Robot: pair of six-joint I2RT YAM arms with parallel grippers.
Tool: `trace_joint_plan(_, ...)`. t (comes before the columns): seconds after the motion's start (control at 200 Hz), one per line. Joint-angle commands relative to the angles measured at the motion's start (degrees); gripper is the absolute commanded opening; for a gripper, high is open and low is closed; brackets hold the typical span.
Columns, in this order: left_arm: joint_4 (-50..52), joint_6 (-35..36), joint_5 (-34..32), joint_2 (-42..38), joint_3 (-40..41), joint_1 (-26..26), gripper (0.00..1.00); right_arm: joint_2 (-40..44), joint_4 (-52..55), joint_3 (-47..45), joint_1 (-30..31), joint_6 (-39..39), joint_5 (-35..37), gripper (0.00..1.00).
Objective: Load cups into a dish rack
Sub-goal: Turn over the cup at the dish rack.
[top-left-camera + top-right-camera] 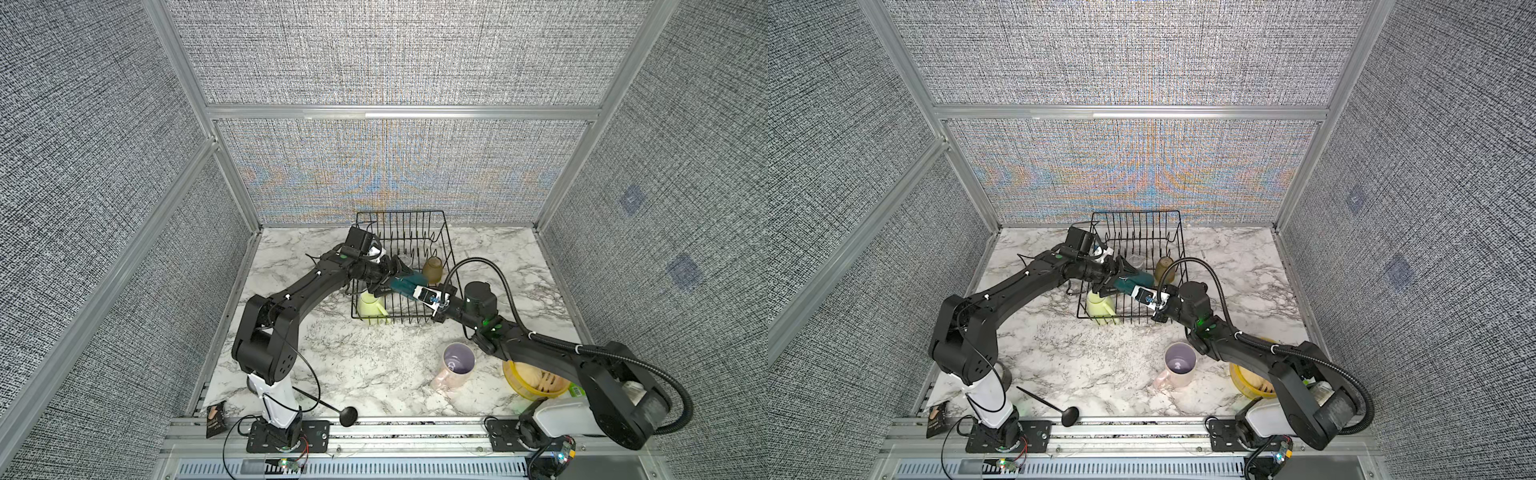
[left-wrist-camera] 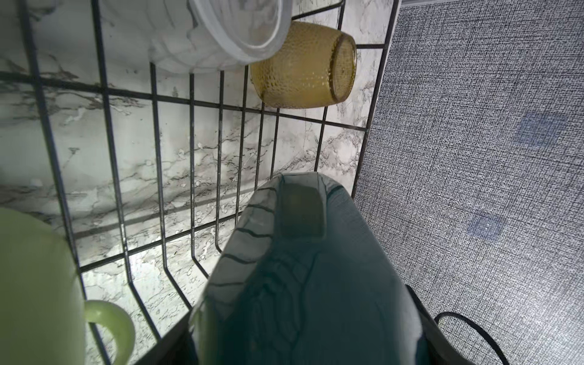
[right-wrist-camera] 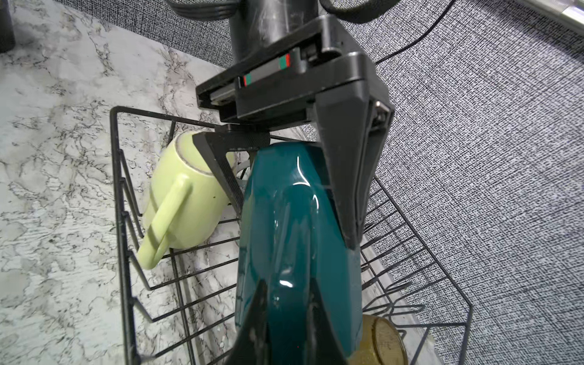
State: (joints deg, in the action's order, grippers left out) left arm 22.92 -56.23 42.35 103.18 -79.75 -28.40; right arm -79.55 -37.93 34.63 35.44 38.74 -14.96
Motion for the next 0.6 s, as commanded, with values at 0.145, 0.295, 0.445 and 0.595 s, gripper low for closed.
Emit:
trace_joint_plan(0.145,-3.23,-2.79,0.49,0.87,-0.41,-0.06,0.85,-0.95,-6.39,-0.61,2.9,4.98,-1.82,0.0)
trace_joint_plan(0.295,-3.79,-4.12,0.57,1.07,-0.17,0.01,0.92,-1.53,-6.83,-0.89,4.84,8.61,0.55,0.0)
trace_joint_plan(0.445,-3.67,-4.4,0.54,1.41,-0.25,-0.01,0.86,-1.65,-6.63,-0.7,5.34,8.63,1.63,0.0)
trace_joint_plan(0.595,-3.64,-3.78,-0.09,0.89,0.51,-0.06,0.72,-1.41,-7.17,-1.14,5.34,8.34,2.32,0.0)
